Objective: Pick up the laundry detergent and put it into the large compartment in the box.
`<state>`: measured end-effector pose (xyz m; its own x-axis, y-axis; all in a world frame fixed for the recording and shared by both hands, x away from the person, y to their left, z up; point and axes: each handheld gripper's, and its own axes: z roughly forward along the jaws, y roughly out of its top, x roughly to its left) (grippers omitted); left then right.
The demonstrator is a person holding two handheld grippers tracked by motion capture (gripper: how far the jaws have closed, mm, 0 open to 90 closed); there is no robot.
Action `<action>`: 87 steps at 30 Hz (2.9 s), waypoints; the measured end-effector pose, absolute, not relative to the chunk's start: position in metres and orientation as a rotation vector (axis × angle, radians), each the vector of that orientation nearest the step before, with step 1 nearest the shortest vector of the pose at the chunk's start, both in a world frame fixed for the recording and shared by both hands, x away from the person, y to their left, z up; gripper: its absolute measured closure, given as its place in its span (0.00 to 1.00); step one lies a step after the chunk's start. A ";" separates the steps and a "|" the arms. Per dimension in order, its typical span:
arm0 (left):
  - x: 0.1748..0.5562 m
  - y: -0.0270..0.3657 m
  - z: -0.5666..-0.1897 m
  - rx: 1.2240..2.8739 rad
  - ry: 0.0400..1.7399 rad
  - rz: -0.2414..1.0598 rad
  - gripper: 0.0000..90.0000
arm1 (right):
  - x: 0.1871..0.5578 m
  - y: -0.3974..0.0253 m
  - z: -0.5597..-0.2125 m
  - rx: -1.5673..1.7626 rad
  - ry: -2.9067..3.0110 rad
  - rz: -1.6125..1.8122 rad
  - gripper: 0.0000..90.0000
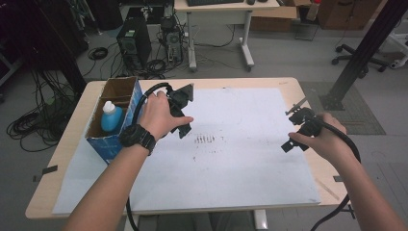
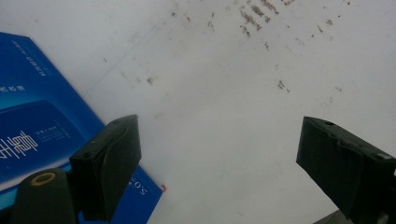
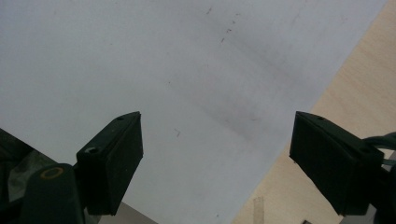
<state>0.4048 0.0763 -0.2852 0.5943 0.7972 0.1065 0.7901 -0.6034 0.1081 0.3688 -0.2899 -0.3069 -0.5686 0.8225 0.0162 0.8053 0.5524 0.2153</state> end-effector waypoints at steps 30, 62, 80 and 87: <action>0.402 0.073 -0.286 2.761 1.367 0.209 0.16 | 0.366 -0.292 -0.301 1.412 2.682 0.293 0.19; 0.406 0.071 -0.296 2.780 1.358 0.187 0.17 | 0.377 -0.288 -0.307 1.407 2.699 0.297 0.19; 0.407 0.071 -0.302 2.791 1.354 0.176 0.17 | 0.378 -0.288 -0.312 1.410 2.705 0.293 0.19; 0.406 0.071 -0.303 2.777 1.362 0.175 0.17 | 0.377 -0.288 -0.311 1.414 2.701 0.292 0.19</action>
